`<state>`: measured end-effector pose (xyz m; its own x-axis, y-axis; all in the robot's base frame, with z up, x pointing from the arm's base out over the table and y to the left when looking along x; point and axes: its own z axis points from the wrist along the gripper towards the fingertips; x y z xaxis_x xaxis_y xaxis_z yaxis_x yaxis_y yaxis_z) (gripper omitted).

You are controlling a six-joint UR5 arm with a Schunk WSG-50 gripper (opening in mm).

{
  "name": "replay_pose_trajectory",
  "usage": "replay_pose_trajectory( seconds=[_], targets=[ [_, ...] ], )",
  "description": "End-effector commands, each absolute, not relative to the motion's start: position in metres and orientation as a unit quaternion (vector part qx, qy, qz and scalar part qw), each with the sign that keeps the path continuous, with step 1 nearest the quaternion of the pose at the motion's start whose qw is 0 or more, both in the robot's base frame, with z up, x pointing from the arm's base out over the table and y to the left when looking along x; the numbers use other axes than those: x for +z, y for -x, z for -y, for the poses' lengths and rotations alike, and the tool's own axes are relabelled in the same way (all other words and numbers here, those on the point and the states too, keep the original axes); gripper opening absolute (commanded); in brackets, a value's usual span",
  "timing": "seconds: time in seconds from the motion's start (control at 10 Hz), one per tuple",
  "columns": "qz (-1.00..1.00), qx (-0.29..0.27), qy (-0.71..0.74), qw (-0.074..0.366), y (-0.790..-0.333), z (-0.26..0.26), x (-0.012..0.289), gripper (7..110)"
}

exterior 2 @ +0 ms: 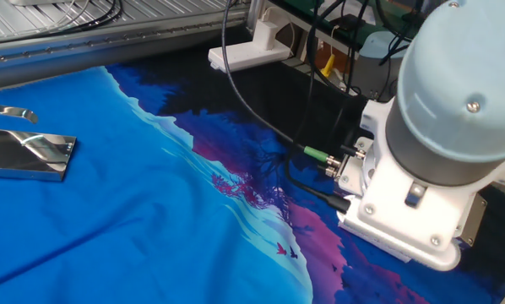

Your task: Put the toilet paper on its holder

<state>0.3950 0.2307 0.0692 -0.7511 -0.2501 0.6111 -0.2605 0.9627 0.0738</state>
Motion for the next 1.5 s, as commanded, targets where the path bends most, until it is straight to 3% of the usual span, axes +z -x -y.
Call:
replay_pose_trajectory(
  seconds=[0.0, 0.3, 0.4, 1.1, 1.4],
  targets=[
    [0.933, 0.005, -0.140, 0.330, -0.395, -0.232, 0.072, 88],
    [0.933, 0.009, -0.152, 0.327, -0.405, -0.237, 0.079, 88],
    [0.932, 0.009, -0.150, 0.330, -0.404, -0.239, 0.080, 110],
    [0.933, 0.012, -0.143, 0.331, -0.403, -0.236, 0.062, 110],
    [0.926, 0.035, -0.141, 0.349, -0.398, -0.223, 0.068, 110]
  ],
)
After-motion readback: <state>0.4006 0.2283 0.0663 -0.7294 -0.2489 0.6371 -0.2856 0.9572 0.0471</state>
